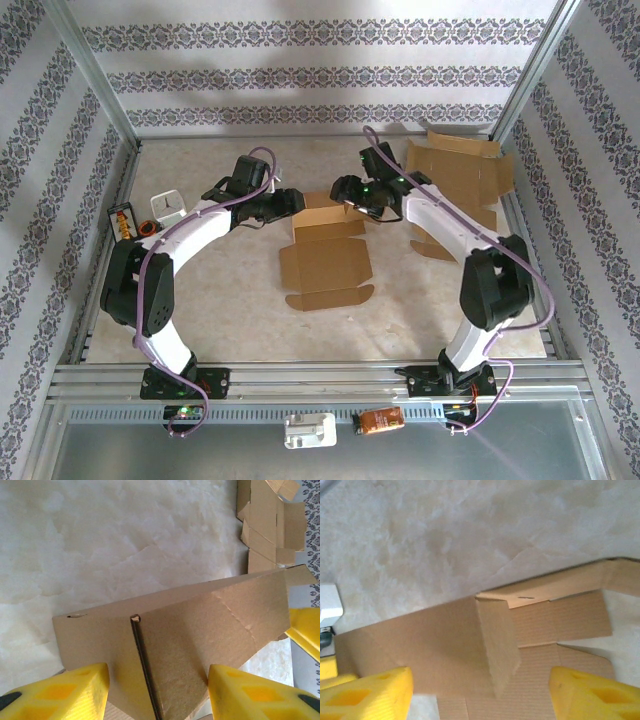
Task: Fold the paper box
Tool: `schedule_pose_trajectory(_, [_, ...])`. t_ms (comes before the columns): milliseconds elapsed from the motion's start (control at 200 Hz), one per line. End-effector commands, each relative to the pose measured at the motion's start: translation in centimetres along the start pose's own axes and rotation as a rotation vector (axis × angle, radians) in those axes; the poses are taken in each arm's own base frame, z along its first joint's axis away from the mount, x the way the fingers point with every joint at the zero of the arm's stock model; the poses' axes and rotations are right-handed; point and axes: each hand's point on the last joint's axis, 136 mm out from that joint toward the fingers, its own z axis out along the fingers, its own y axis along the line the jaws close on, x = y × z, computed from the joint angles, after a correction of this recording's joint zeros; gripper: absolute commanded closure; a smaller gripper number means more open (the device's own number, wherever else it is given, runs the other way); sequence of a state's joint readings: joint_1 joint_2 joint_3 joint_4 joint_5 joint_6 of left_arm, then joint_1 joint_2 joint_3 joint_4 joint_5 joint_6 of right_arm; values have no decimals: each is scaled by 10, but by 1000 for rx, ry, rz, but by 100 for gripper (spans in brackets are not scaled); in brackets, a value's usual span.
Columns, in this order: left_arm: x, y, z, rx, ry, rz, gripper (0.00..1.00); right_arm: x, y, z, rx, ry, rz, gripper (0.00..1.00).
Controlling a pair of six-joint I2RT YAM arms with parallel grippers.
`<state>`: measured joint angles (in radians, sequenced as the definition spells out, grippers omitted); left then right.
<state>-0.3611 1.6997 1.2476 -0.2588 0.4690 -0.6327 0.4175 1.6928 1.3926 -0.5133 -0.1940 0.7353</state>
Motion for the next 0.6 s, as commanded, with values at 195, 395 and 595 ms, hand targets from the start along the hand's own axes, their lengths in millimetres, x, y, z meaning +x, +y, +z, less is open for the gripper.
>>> schedule_pose_trajectory(195, [-1, -6, 0, -4, -2, 18, 46, 37, -71, -14, 26, -41, 65, 20])
schedule_pose_trajectory(395, [1, -3, 3, -14, 8, 21, 46, 50, -84, 28, -24, -54, 49, 24])
schedule_pose_trajectory(595, [2, 1, 3, -37, 17, 14, 46, 29, -76, 62, -20, -139, -48, 22])
